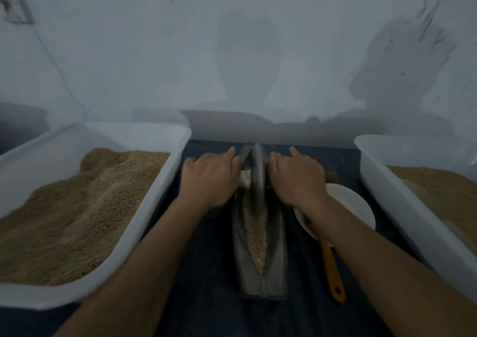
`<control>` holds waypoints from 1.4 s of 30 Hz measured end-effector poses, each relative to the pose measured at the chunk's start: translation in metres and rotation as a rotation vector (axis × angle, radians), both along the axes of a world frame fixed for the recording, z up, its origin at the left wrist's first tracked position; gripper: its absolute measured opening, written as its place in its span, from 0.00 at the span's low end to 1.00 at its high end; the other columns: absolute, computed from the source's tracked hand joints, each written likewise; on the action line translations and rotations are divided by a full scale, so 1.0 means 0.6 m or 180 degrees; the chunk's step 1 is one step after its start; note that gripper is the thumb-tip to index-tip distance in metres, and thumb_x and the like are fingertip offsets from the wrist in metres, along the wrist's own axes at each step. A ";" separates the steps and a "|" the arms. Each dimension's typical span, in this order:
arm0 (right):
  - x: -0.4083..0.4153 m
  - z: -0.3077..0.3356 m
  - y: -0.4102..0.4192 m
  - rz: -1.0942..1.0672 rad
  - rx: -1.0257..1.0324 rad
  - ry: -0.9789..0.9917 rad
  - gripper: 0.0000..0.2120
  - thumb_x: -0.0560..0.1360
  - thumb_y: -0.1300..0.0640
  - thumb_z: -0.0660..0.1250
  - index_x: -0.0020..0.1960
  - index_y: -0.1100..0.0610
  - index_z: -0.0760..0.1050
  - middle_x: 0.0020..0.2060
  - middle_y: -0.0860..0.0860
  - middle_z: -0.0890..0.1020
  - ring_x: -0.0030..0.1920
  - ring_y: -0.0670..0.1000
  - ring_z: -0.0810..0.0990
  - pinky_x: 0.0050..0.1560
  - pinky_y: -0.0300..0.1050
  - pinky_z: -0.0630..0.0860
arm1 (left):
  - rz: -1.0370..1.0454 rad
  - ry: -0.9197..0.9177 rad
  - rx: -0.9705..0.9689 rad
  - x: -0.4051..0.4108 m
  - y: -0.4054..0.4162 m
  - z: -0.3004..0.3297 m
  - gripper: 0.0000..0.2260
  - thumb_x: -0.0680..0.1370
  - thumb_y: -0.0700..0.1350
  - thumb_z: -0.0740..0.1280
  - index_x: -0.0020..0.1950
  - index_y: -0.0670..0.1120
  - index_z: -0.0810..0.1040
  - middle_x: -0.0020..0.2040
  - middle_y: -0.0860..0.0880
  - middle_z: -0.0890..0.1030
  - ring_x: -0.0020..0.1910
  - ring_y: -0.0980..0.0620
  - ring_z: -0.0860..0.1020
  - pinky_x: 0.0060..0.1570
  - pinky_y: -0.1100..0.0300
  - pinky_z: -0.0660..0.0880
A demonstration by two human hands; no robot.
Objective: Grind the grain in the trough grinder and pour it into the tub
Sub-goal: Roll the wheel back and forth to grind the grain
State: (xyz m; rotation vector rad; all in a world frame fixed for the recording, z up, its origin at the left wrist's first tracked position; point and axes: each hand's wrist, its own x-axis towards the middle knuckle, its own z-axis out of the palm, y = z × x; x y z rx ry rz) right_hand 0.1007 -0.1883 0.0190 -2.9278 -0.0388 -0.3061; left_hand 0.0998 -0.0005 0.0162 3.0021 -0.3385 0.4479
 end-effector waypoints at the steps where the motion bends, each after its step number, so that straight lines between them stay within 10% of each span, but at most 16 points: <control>1: 0.016 0.005 0.000 -0.0138 0.0021 0.0083 0.25 0.85 0.50 0.43 0.66 0.56 0.77 0.67 0.55 0.79 0.77 0.59 0.66 0.71 0.58 0.65 | 0.0193 -0.0099 0.0123 0.021 -0.008 0.001 0.19 0.86 0.52 0.47 0.66 0.50 0.74 0.69 0.52 0.79 0.60 0.44 0.79 0.51 0.50 0.69; 5: 0.028 0.008 0.016 -0.0250 -0.0090 -0.0052 0.21 0.84 0.52 0.46 0.43 0.56 0.74 0.57 0.55 0.83 0.68 0.62 0.73 0.63 0.59 0.69 | 0.0352 -0.0147 0.0446 0.024 -0.013 -0.002 0.12 0.85 0.49 0.49 0.47 0.51 0.69 0.66 0.51 0.81 0.47 0.44 0.81 0.41 0.53 0.62; 10: -0.070 -0.010 0.014 0.0095 -0.0218 -0.0372 0.30 0.84 0.46 0.40 0.78 0.55 0.67 0.75 0.50 0.72 0.80 0.52 0.60 0.78 0.56 0.59 | 0.0103 -0.0545 -0.0056 -0.086 0.014 -0.036 0.21 0.85 0.53 0.46 0.63 0.50 0.77 0.62 0.51 0.83 0.55 0.51 0.82 0.44 0.52 0.73; 17: -0.181 -0.019 0.008 0.0433 -0.0088 -0.0950 0.29 0.85 0.45 0.42 0.79 0.56 0.65 0.76 0.50 0.70 0.79 0.51 0.63 0.77 0.56 0.63 | -0.0170 -0.0663 -0.0464 -0.187 0.031 -0.048 0.26 0.86 0.56 0.48 0.80 0.47 0.67 0.75 0.50 0.73 0.73 0.52 0.73 0.66 0.46 0.74; 24: -0.024 -0.007 0.009 0.0064 -0.0109 -0.0150 0.27 0.85 0.48 0.42 0.76 0.54 0.69 0.73 0.51 0.75 0.79 0.55 0.62 0.76 0.58 0.60 | 0.0303 -0.0411 -0.0135 -0.045 -0.003 -0.026 0.23 0.85 0.55 0.47 0.71 0.51 0.75 0.65 0.50 0.81 0.60 0.45 0.78 0.55 0.48 0.72; 29: 0.010 -0.010 0.008 -0.0219 -0.0080 -0.0025 0.25 0.86 0.50 0.44 0.56 0.56 0.80 0.64 0.55 0.81 0.77 0.59 0.66 0.71 0.59 0.66 | 0.0544 -0.0398 0.0220 -0.001 -0.023 -0.010 0.22 0.84 0.53 0.47 0.60 0.51 0.80 0.53 0.49 0.83 0.51 0.43 0.78 0.48 0.49 0.67; 34: -0.100 -0.014 0.012 0.0210 -0.0159 -0.0480 0.31 0.84 0.44 0.39 0.79 0.54 0.65 0.76 0.49 0.71 0.80 0.53 0.60 0.77 0.57 0.60 | 0.0180 -0.0480 -0.0354 -0.100 0.005 -0.037 0.25 0.85 0.56 0.47 0.74 0.50 0.73 0.64 0.52 0.82 0.58 0.48 0.80 0.54 0.47 0.73; 42: -0.170 -0.019 0.011 0.0468 -0.0196 -0.0880 0.31 0.83 0.44 0.42 0.80 0.54 0.64 0.77 0.48 0.69 0.80 0.50 0.59 0.78 0.57 0.60 | -0.0112 -0.0466 -0.0564 -0.166 0.034 -0.049 0.28 0.85 0.59 0.46 0.82 0.50 0.62 0.76 0.53 0.72 0.74 0.52 0.71 0.67 0.43 0.71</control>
